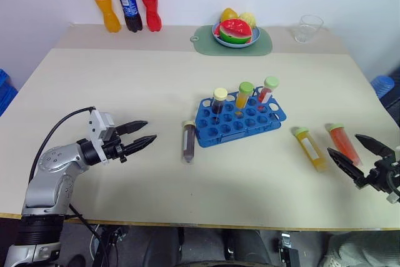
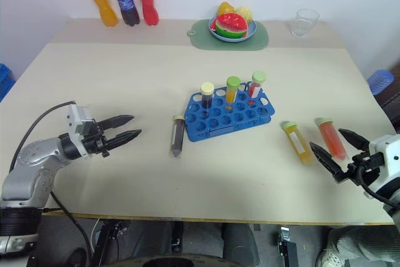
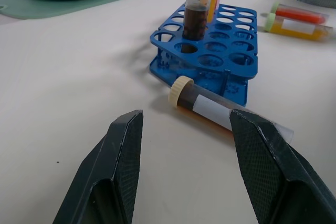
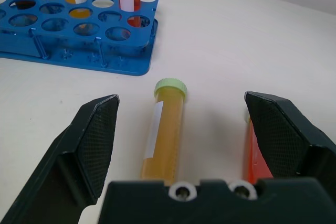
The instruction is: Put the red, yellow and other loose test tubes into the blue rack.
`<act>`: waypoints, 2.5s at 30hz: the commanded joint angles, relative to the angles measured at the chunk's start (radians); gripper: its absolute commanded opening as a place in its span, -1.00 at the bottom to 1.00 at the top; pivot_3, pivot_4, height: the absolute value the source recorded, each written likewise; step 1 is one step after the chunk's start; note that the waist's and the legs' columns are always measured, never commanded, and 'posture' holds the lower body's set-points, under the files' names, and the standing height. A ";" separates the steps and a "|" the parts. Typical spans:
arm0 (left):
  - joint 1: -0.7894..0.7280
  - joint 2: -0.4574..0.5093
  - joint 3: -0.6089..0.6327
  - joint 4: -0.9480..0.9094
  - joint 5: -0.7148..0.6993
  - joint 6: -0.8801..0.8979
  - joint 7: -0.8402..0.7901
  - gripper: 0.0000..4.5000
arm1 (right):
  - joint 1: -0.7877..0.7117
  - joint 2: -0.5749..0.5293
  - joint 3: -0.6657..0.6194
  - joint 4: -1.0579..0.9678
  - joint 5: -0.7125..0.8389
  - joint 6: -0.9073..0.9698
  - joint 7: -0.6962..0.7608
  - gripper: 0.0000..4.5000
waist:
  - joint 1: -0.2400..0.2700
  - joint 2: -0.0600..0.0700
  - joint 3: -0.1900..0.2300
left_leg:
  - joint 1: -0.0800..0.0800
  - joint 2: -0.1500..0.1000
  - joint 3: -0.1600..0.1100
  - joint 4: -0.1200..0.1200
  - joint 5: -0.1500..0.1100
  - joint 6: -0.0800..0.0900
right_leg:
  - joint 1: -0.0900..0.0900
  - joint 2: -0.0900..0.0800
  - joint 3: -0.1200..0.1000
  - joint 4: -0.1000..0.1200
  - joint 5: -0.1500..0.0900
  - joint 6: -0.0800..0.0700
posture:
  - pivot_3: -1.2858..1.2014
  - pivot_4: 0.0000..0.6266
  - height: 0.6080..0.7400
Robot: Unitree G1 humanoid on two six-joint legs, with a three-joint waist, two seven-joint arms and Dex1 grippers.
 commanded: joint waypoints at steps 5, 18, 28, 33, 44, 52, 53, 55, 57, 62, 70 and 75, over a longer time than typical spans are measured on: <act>-0.031 -0.005 0.016 -0.034 -0.029 -0.001 0.004 0.19 | -0.003 -0.002 -0.031 -0.031 0.009 -0.021 0.001 0.89 | 0.000 0.000 0.000 | 0.000 0.000 0.000 0.000 0.000 0.000 | 0.000 0.000 0.000 0.000 0.000 0.000 | 0.03 -0.52 1.00; -0.118 -0.052 -0.017 0.011 -0.060 0.020 -0.027 0.19 | -0.016 0.007 -0.013 -0.051 0.001 -0.037 -0.011 0.89 | 0.002 0.000 0.000 | 0.000 0.000 0.000 0.000 0.000 0.000 | 0.000 0.000 0.000 0.000 0.000 0.000 | 0.03 -0.52 1.00; -0.210 -0.094 -0.083 -0.030 -0.055 0.101 0.009 0.19 | -0.036 0.008 -0.003 -0.093 0.006 0.005 -0.057 0.89 | 0.000 0.000 0.000 | 0.000 0.000 0.000 0.000 0.000 0.000 | 0.001 0.000 0.000 0.000 0.000 0.000 | 0.03 -0.52 1.00; -0.250 -0.109 -0.127 -0.012 -0.020 0.068 -0.001 0.19 | -0.052 -0.008 -0.012 -0.097 -0.001 0.052 -0.101 0.89 | 0.000 0.000 0.000 | 0.000 -0.001 0.000 0.000 0.000 0.000 | 0.001 0.001 0.000 0.000 0.000 0.000 | 0.03 -0.52 1.00; -0.295 -0.103 -0.248 -0.050 -0.047 0.129 -0.150 0.19 | -0.167 -0.271 -0.009 0.107 0.031 0.451 -0.093 0.89 | -0.003 0.000 0.000 | 0.000 -0.001 0.000 0.001 0.000 0.000 | 0.000 0.001 0.002 0.000 0.000 0.000 | 0.03 -0.52 1.00; -0.339 -0.086 -0.304 0.015 0.014 0.084 -0.248 0.19 | -0.459 -0.388 0.177 0.333 0.013 0.630 -0.081 0.89 | 0.000 -0.001 0.000 | 0.000 -0.001 0.000 0.001 0.000 0.001 | 0.000 0.002 0.003 0.001 0.000 0.000 | 0.03 -0.52 1.00; -0.339 -0.088 -0.305 0.017 0.016 0.082 -0.249 0.19 | -0.484 -0.390 0.196 0.354 0.009 0.641 -0.079 0.89 | 0.000 -0.001 0.001 | -0.001 -0.001 0.000 0.001 0.000 0.001 | -0.001 0.002 0.003 0.001 0.000 0.000 | 0.03 -0.52 1.00; -0.330 -0.092 -0.307 0.011 0.020 0.077 -0.246 0.19 | -0.546 -0.392 0.248 0.415 -0.002 0.659 -0.067 0.89 | 0.001 -0.001 0.001 | -0.001 -0.001 0.000 0.001 0.000 0.001 | -0.001 0.002 0.003 0.001 0.000 0.000 | 0.03 -0.52 1.00; -0.322 -0.093 -0.310 0.009 0.024 0.071 -0.244 0.19 | -0.617 -0.392 0.306 0.488 -0.017 0.672 -0.054 0.89 | -0.001 -0.001 0.001 | -0.002 -0.001 0.000 0.001 0.000 0.001 | -0.001 0.002 0.003 0.001 0.000 0.000 | 0.03 -0.52 1.00; -0.303 -0.087 -0.305 -0.018 0.020 0.081 -0.230 0.19 | -0.782 -0.419 0.482 0.687 -0.107 0.665 0.008 0.89 | -0.003 0.000 0.001 | -0.002 -0.001 0.000 0.002 0.000 0.001 | -0.002 0.002 0.003 0.001 0.000 0.000 | 0.03 -0.52 1.00; -0.245 -0.067 -0.291 -0.088 0.004 0.111 -0.200 0.19 | -0.977 -0.431 0.688 0.914 -0.253 0.609 0.132 0.89 | -0.002 0.000 0.001 | -0.002 -0.001 0.001 0.001 0.000 0.001 | -0.003 0.002 0.003 0.001 0.000 0.001 | 0.03 -0.52 1.00; -0.233 -0.060 -0.285 -0.110 -0.006 0.129 -0.188 0.22 | -1.032 -0.434 0.819 1.001 -0.347 0.557 0.253 0.54 | -0.003 0.000 0.001 | -0.002 -0.001 0.001 0.001 0.000 0.001 | -0.003 0.002 0.003 0.001 0.000 0.001 | 0.03 -0.52 1.00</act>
